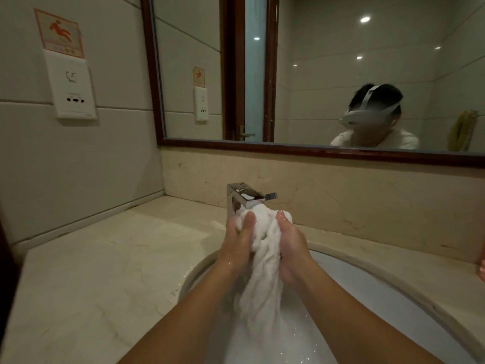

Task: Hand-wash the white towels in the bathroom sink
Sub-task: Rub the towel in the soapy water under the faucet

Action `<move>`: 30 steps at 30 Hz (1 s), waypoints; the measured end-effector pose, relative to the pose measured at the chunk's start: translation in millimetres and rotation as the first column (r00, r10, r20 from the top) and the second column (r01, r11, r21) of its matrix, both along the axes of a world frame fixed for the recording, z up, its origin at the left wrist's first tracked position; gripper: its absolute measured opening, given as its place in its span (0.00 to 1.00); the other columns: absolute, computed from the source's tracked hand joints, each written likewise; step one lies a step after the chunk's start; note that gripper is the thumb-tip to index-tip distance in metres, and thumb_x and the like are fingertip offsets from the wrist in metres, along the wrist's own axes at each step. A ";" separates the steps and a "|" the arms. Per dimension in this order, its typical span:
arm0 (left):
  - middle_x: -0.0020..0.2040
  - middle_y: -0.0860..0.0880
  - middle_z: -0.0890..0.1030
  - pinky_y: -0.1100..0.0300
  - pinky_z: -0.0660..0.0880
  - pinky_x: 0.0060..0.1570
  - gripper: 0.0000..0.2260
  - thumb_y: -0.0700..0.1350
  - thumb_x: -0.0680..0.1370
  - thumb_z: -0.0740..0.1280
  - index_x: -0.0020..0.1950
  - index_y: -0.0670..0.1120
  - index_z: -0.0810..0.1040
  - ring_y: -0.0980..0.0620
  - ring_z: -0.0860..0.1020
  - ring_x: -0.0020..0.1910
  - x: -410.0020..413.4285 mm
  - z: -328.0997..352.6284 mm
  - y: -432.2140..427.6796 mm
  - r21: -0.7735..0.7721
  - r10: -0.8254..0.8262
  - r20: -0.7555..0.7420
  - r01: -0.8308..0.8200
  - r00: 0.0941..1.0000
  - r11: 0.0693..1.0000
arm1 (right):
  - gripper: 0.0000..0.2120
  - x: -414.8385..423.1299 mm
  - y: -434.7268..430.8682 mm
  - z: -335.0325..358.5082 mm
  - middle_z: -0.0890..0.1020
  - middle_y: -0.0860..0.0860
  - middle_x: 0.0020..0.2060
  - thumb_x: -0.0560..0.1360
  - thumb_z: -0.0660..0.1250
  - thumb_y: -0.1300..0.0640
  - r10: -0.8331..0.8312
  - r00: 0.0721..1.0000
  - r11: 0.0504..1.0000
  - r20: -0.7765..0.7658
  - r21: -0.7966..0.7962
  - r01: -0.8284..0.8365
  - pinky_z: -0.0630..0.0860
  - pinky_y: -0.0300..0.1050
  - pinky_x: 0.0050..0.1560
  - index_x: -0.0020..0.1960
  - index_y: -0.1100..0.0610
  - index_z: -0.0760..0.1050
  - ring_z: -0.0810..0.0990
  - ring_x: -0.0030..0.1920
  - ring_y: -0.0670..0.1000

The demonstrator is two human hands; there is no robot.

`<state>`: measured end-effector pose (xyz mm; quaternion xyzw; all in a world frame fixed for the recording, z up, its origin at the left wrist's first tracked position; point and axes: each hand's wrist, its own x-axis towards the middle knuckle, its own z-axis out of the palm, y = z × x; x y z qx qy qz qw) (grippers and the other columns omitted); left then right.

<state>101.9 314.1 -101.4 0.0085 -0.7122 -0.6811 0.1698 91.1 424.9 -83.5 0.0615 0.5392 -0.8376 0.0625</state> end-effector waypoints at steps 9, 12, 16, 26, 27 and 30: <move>0.52 0.45 0.83 0.55 0.76 0.42 0.33 0.73 0.77 0.62 0.61 0.43 0.73 0.46 0.83 0.49 -3.8 3.9 -5.3 0.090 0.238 0.172 -0.255 0.956 0.963 | 0.27 8.5 2.1 -13.2 0.85 0.54 0.57 0.75 0.76 0.40 0.123 0.965 0.926 -0.231 0.378 -0.027 0.80 0.37 0.35 0.66 0.54 0.73 0.87 0.49 0.49; 0.56 0.41 0.83 0.54 0.76 0.42 0.32 0.70 0.81 0.59 0.62 0.41 0.75 0.43 0.82 0.52 -7.2 9.7 -10.6 0.164 0.223 0.194 -0.255 0.955 0.953 | 0.21 2.5 3.0 -16.8 0.86 0.53 0.52 0.76 0.77 0.44 0.058 0.963 0.895 -0.263 0.441 0.067 0.77 0.37 0.33 0.62 0.55 0.79 0.86 0.45 0.48; 0.48 0.41 0.88 0.42 0.82 0.59 0.26 0.62 0.68 0.80 0.54 0.43 0.84 0.40 0.87 0.49 3.3 7.0 -14.9 0.260 -0.018 0.227 -0.043 0.974 0.965 | 0.29 -5.6 -8.4 -13.7 0.86 0.54 0.51 0.70 0.77 0.35 -0.199 0.962 0.909 -0.188 0.331 0.253 0.84 0.52 0.49 0.62 0.53 0.80 0.86 0.49 0.56; 0.50 0.49 0.87 0.53 0.83 0.48 0.11 0.51 0.76 0.76 0.56 0.49 0.83 0.49 0.86 0.48 9.9 7.7 -11.5 0.053 0.102 0.114 -0.108 0.988 0.993 | 0.16 -9.9 13.9 -9.3 0.88 0.62 0.48 0.84 0.68 0.51 -0.090 0.995 0.995 -0.031 0.031 0.091 0.83 0.65 0.58 0.59 0.65 0.81 0.88 0.49 0.64; 0.50 0.48 0.87 0.53 0.83 0.48 0.09 0.50 0.77 0.75 0.55 0.49 0.83 0.48 0.85 0.49 8.0 9.4 -12.1 0.095 0.166 0.117 -0.177 0.979 0.980 | 0.16 -9.3 14.7 -9.0 0.88 0.60 0.50 0.83 0.69 0.50 -0.117 0.991 0.990 -0.063 0.075 0.122 0.82 0.63 0.60 0.61 0.63 0.81 0.87 0.51 0.62; 0.46 0.49 0.86 0.53 0.83 0.47 0.12 0.54 0.75 0.78 0.51 0.49 0.81 0.48 0.85 0.45 6.3 13.1 -12.1 0.202 0.270 0.108 -0.287 0.957 0.936 | 0.19 -1.2 7.6 -12.1 0.85 0.55 0.52 0.80 0.73 0.45 -0.101 0.982 0.966 -0.159 0.221 0.135 0.82 0.58 0.60 0.64 0.56 0.77 0.85 0.53 0.58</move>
